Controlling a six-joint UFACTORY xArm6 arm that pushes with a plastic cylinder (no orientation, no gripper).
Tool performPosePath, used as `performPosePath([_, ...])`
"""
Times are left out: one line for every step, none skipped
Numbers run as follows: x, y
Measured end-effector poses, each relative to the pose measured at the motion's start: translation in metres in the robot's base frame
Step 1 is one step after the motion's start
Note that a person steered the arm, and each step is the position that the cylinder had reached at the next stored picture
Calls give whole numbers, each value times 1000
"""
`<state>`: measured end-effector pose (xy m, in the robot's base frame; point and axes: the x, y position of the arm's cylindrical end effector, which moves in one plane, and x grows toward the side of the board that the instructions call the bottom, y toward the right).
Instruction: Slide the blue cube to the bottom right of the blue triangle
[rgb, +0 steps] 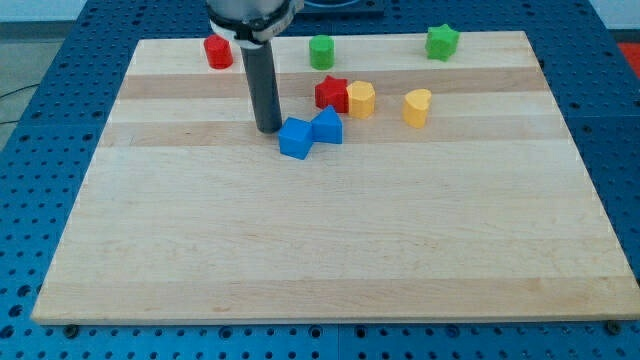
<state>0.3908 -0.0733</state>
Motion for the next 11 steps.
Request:
performPosePath([30, 57])
performPosePath([32, 62])
performPosePath([27, 46])
performPosePath([11, 72])
performPosePath([12, 120])
performPosePath([37, 111])
performPosePath([57, 125])
performPosePath([71, 179])
performPosePath([113, 158])
performPosePath([85, 140])
performPosePath([49, 132])
